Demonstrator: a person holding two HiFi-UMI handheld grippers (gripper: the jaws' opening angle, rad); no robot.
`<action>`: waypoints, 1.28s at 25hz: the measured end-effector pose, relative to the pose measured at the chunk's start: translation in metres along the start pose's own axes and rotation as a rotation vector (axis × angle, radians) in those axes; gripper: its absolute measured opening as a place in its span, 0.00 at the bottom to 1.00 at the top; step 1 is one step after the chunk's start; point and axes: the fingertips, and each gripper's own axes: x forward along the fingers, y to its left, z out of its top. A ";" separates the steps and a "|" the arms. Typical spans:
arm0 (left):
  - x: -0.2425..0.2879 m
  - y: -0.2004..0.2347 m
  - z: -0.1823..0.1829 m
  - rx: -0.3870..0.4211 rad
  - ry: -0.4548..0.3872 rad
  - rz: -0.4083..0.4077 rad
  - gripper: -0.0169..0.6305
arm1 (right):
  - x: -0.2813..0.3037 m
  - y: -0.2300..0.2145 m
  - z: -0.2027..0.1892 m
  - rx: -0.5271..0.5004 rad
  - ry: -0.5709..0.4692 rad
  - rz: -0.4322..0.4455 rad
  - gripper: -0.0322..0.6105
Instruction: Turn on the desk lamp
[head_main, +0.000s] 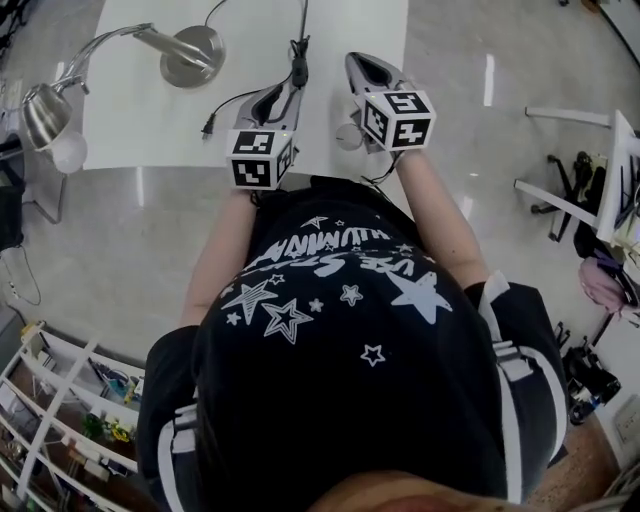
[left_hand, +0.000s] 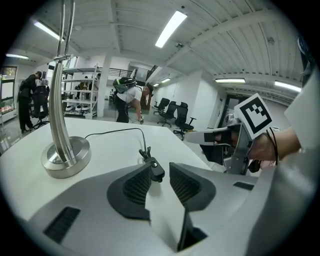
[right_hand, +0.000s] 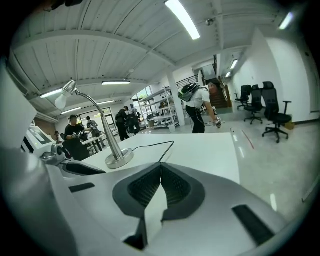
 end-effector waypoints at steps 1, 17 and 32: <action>0.004 0.000 -0.002 -0.009 0.007 0.002 0.20 | 0.003 0.000 -0.001 -0.005 0.005 0.011 0.06; 0.050 0.009 -0.025 -0.111 0.096 0.126 0.42 | 0.016 -0.004 -0.007 -0.038 0.052 0.088 0.06; 0.056 0.012 -0.032 -0.122 0.129 0.134 0.26 | 0.017 -0.005 -0.010 -0.038 0.062 0.105 0.06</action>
